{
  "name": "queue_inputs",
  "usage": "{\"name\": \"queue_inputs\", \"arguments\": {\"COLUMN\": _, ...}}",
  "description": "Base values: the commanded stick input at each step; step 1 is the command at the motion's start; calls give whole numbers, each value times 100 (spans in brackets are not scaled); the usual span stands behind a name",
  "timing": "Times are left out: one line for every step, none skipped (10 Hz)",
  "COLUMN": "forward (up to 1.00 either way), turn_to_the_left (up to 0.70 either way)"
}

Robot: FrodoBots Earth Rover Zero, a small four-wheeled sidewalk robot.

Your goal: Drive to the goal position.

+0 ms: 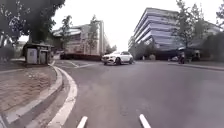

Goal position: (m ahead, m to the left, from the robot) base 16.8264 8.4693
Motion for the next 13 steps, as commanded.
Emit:
{"name": "queue_inputs", "arguments": {"forward": 70, "turn_to_the_left": 2}}
{"name": "queue_inputs", "arguments": {"forward": 70, "turn_to_the_left": 2}}
{"name": "queue_inputs", "arguments": {"forward": 70, "turn_to_the_left": 3}}
{"name": "queue_inputs", "arguments": {"forward": 70, "turn_to_the_left": 7}}
{"name": "queue_inputs", "arguments": {"forward": 70, "turn_to_the_left": 7}}
{"name": "queue_inputs", "arguments": {"forward": 70, "turn_to_the_left": 14}}
{"name": "queue_inputs", "arguments": {"forward": 70, "turn_to_the_left": 14}}
{"name": "queue_inputs", "arguments": {"forward": 70, "turn_to_the_left": 14}}
{"name": "queue_inputs", "arguments": {"forward": 70, "turn_to_the_left": 14}}
{"name": "queue_inputs", "arguments": {"forward": 70, "turn_to_the_left": 14}}
{"name": "queue_inputs", "arguments": {"forward": 70, "turn_to_the_left": 14}}
{"name": "queue_inputs", "arguments": {"forward": 70, "turn_to_the_left": 14}}
{"name": "queue_inputs", "arguments": {"forward": 70, "turn_to_the_left": 14}}
